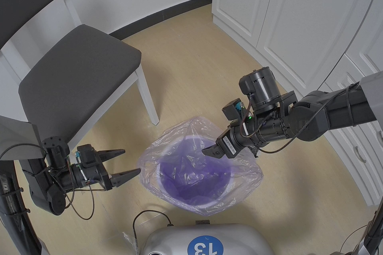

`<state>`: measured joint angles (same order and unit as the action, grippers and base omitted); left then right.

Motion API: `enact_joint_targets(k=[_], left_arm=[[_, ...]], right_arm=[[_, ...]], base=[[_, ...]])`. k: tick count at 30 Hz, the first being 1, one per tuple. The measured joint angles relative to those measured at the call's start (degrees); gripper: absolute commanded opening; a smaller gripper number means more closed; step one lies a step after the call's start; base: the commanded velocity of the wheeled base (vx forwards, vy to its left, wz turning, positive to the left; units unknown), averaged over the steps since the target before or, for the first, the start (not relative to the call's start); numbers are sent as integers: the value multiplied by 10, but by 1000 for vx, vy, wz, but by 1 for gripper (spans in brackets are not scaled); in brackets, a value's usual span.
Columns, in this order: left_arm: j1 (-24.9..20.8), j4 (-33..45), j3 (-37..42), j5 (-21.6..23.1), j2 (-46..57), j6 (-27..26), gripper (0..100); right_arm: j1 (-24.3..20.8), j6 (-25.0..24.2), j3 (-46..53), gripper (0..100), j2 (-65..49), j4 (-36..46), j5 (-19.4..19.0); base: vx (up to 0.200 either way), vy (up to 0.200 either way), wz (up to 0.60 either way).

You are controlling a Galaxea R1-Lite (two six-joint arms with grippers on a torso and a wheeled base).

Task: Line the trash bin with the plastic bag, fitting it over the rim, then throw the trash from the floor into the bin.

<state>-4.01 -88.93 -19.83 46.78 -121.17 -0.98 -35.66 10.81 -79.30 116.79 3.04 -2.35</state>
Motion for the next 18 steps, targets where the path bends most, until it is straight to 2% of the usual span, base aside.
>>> enact_joint_targets(k=[3,5,10,12,15,18], left_arm=[[-28,7,-43,-47,7,18,100],[-43,38,-72,-59,11,16,100],[-67,185,-132,-108,19,-27,100],[-76,249,-162,-165,21,-47,100],[-92,300,-204,-266,24,-67,100],[-109,343,-242,-333,26,-84,100]], right_arm=[[5,3,2,100,0,-3,14],[10,9,4,100,2,-4,20],[25,28,8,100,7,-10,32],[31,33,10,100,10,-15,36],[37,37,14,100,13,-27,40],[40,42,20,100,17,-42,44]], base=[[0,0,0],[0,0,0],[0,0,0],[0,0,0],[0,0,0],[0,0,0]])
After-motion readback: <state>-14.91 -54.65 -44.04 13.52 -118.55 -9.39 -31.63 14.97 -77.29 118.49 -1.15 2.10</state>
